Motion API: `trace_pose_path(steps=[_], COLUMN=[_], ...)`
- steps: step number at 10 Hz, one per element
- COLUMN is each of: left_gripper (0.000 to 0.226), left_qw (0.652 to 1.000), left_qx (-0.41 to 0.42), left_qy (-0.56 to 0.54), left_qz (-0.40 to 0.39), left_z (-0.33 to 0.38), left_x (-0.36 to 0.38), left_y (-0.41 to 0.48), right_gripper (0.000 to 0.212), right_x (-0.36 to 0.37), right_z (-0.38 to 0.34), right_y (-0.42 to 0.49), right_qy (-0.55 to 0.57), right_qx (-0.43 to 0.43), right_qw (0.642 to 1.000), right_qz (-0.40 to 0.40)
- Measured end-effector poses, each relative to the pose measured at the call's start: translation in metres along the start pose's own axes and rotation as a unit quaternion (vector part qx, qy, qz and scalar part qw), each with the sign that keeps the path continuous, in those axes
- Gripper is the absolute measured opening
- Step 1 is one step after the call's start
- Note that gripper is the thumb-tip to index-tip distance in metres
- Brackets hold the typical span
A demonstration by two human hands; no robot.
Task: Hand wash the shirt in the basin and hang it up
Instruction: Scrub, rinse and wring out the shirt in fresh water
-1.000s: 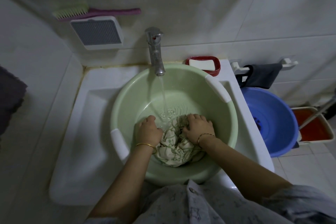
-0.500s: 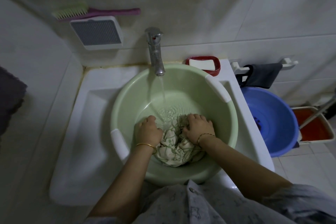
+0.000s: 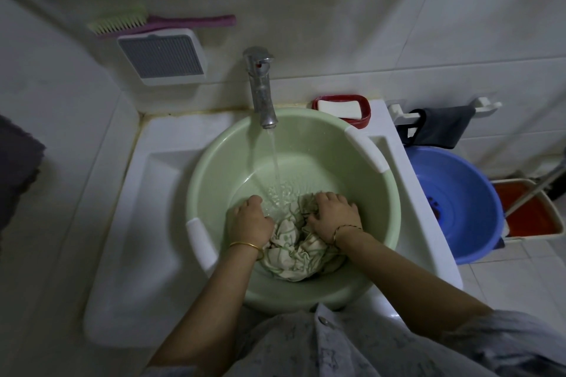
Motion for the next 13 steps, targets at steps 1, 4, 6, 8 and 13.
trace_pose_path(steps=[1, 4, 6, 8, 13], left_gripper=[0.049, 0.061, 0.067, 0.062, 0.049], left_qw=[1.000, 1.000, 1.000, 1.000, 1.000], left_qx=[0.003, 0.004, 0.001, -0.003, 0.003], left_qy=[0.002, 0.002, -0.001, -0.008, 0.000], left_qz=[0.006, 0.001, 0.000, -0.012, 0.004], left_z=[0.0003, 0.0017, 0.0026, 0.0023, 0.0012], left_x=[-0.0003, -0.0034, -0.0048, -0.0049, -0.0006], left_y=[0.0004, -0.0022, -0.0041, -0.0042, 0.0000], right_gripper=[0.050, 0.049, 0.049, 0.051, 0.050], right_x=[-0.0004, -0.0005, -0.0007, -0.0007, 0.0000], right_z=[-0.0003, 0.0001, 0.0004, 0.0001, 0.0003], right_y=[0.0000, -0.0006, -0.0008, -0.0004, 0.0003], right_qy=[0.004, 0.005, 0.003, 0.005, 0.003], right_qx=[-0.002, 0.001, 0.000, 0.001, 0.000], right_qw=[1.000, 1.000, 1.000, 1.000, 1.000], right_qz=[0.003, 0.005, 0.005, 0.004, 0.003])
Point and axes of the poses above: each hand's wrist, its own y-axis towards the middle knuckle, its own x-axis out of the palm, z = x × y, the point moved 3 cm from there along y, towards the middle knuckle, and after that the axes turned 15 degrees about y, right-handed, at the moved point
